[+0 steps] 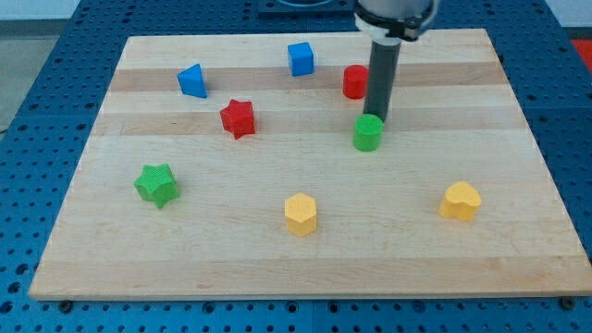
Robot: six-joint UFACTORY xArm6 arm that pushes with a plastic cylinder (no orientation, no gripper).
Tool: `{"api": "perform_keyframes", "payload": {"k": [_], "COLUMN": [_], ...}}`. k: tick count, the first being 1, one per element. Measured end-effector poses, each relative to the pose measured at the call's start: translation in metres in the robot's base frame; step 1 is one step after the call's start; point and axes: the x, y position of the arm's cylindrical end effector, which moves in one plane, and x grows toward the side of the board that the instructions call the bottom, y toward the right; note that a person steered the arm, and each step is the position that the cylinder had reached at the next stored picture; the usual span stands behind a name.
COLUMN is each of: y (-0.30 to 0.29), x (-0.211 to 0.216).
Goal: Push the green circle into the green star
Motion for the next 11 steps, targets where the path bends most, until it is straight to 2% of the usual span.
{"api": "perform_keyframes", "payload": {"k": [1,2,4,5,6,7,8,9,10,11], "y": [-0.022,-0.088,0.04,-0.023,-0.147,-0.107,-0.149,-0.211,-0.274,-0.302], "x": [0.026,0.032,0.04,0.067,0.068,0.039,0.03,0.081,0.085,0.109]}}
